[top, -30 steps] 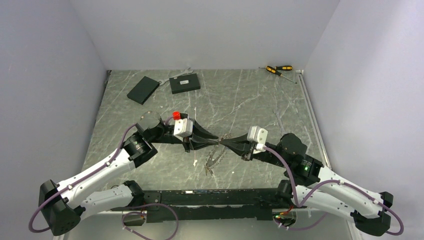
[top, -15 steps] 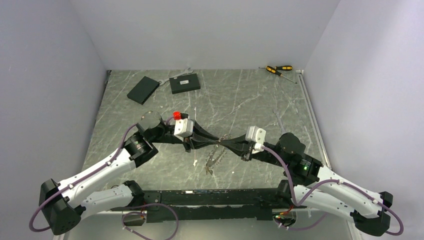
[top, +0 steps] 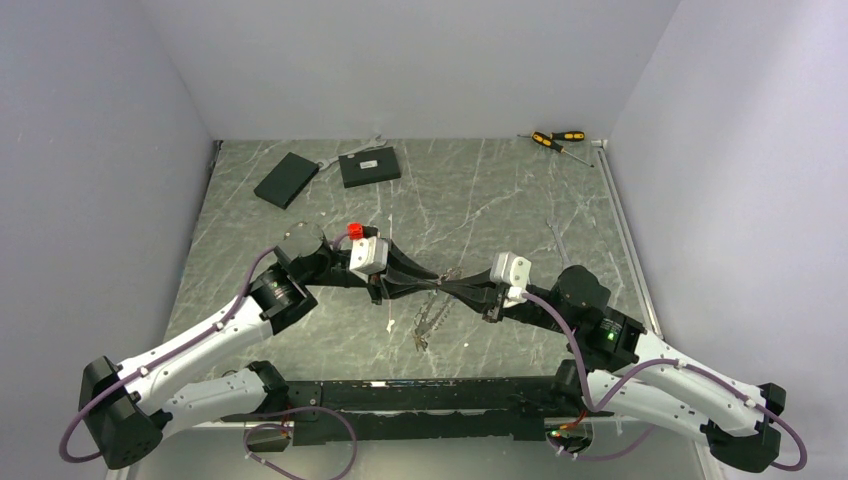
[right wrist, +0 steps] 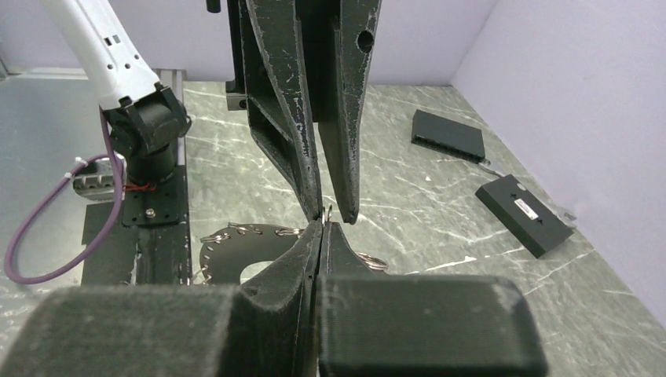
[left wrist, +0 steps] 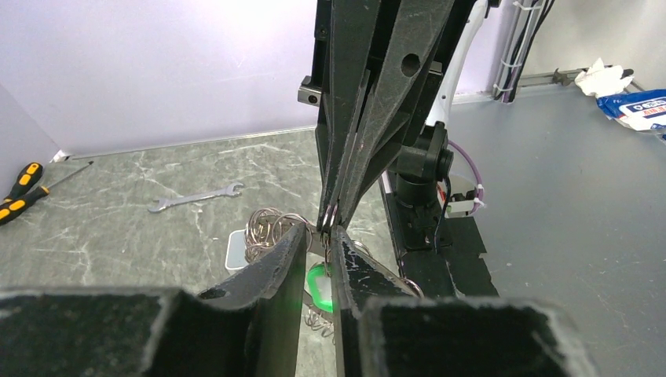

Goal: Put the keys on the keyring

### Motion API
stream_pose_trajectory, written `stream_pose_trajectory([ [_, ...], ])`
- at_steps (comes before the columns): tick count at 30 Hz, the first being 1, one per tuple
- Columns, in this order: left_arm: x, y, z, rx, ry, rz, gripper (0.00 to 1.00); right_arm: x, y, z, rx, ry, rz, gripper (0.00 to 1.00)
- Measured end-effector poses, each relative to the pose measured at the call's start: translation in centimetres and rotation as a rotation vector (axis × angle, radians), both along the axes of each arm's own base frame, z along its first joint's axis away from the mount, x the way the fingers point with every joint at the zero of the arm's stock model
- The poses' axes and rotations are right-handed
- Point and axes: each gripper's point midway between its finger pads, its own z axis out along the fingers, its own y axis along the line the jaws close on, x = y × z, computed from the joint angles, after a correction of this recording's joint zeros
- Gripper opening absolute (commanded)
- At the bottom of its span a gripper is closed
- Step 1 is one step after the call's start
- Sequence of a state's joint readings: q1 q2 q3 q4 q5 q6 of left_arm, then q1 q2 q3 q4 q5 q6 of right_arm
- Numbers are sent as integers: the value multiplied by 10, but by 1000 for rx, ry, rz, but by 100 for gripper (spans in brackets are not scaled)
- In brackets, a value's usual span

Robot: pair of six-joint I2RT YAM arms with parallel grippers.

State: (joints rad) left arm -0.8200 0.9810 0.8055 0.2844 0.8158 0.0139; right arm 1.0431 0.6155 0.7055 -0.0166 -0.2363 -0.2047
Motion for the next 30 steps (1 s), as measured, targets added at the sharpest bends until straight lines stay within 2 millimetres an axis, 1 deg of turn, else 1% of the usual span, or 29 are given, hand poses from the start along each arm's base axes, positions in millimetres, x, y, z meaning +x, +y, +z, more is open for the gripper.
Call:
stream_pose_trajectory([
  [2, 0, 0, 0, -1, -1, 0, 16, 0, 0, 0, 0, 0, 0, 0],
  [3, 0, 0, 0, -1, -1, -1, 11, 0, 0, 0, 0, 0, -2, 0],
  [4, 0, 0, -1, 0, 0, -2, 3, 0, 0, 0, 0, 0, -2, 0],
  [5, 0, 0, -1, 0, 2, -2, 0, 1, 0, 0, -1, 1, -4, 0],
  [12, -1, -1, -3, 5, 7, -4, 0, 2, -1, -1, -5, 4, -11, 0],
  [17, 1, -1, -9, 25, 24, 4, 0, 2, -1, -7, -25, 16, -14, 0],
  [21, 2, 0, -15, 52, 39, 17, 0, 5, 0, -13, -58, 34, -22, 17],
  [24, 5, 0, -20, 83, 48, 30, 0, 6, 1, -12, -87, 38, -22, 24],
  [25, 6, 1, -22, 94, 52, 36, 0, 6, 1, -8, -88, 35, -22, 27],
  [29, 10, 1, -33, 143, 65, 53, 0, 6, -4, 11, -82, 8, -32, 49],
  [30, 11, 1, -37, 158, 71, 56, 0, 6, -6, 15, -83, 2, -38, 52],
])
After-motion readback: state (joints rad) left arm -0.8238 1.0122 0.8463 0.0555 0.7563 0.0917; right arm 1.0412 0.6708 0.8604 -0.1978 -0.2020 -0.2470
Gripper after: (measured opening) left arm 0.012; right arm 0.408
